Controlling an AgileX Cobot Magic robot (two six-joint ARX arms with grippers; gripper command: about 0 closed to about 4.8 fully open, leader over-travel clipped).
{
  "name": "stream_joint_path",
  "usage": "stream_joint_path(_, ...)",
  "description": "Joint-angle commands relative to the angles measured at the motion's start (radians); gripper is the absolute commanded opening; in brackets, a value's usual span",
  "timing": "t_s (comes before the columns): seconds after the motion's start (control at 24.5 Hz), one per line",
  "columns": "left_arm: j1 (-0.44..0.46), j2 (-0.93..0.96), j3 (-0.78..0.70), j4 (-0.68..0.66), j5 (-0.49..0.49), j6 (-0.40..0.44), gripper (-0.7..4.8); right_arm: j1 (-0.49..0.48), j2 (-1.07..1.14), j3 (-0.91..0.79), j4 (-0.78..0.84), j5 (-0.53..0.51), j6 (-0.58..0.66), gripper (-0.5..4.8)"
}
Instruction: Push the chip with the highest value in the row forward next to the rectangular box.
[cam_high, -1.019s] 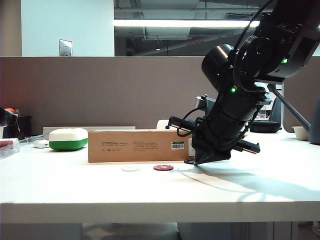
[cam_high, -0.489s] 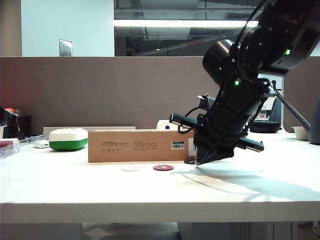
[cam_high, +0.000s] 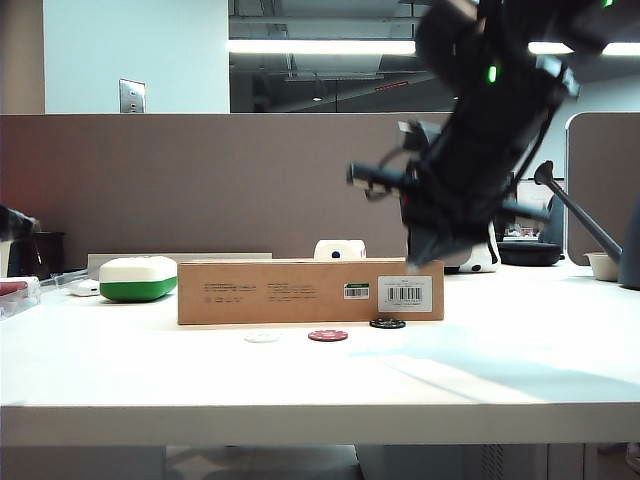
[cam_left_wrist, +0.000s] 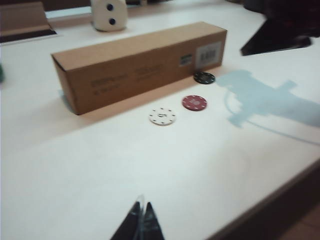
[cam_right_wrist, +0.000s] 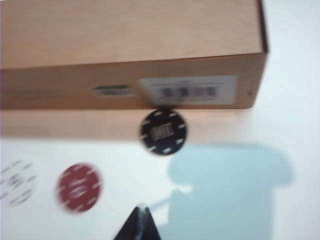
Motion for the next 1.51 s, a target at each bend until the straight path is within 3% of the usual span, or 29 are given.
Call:
stream_joint_path(0.04, 0.066, -0.022, 0.005, 0.006, 0.004, 0.000, -0.05, 0.027, -0.077, -0.010, -0.026, 0.013, -0.033, -0.05)
stream_joint_path(0.24, 0.225, -0.091, 0.005, 0.005, 0.003, 0.000, -0.05, 0.100, -0.238, -0.058, -0.036, 0.042, -0.049, -0.05)
stream_joint_path(0.37, 0.340, -0.171, 0.005, 0.006, 0.003, 0.000, -0.05, 0.218, -0.368, -0.103, -0.035, 0.162, -0.105, -0.05)
stream_joint_path(0.45, 0.417, -0.170, 0.005, 0.031, -0.004, 0.001, -0.05, 0.341, -0.470, -0.140, -0.025, 0.305, -0.132, -0.05)
stream_joint_path(0.49, 0.431, -0.170, 0.005, 0.029, -0.003, 0.001, -0.05, 0.363, -0.486, -0.146, -0.023, 0.319, -0.132, -0.05)
stream_joint_path(0.73, 0.491, -0.170, 0.005, 0.021, 0.003, 0.000, -0.05, 0.444, -0.589, -0.186, -0.020, 0.330, -0.141, -0.05)
stream_joint_path(0.9, 0.536, -0.170, 0.005, 0.021, 0.002, 0.001, -0.05, 0.450, -0.678, -0.238, -0.075, 0.330, -0.153, -0.05)
stream_joint_path(1.51, 0.541, -0.170, 0.005, 0.021, 0.001, 0.000, -0.05, 0.448, -0.704, -0.252, -0.100, 0.323, -0.153, -0.05)
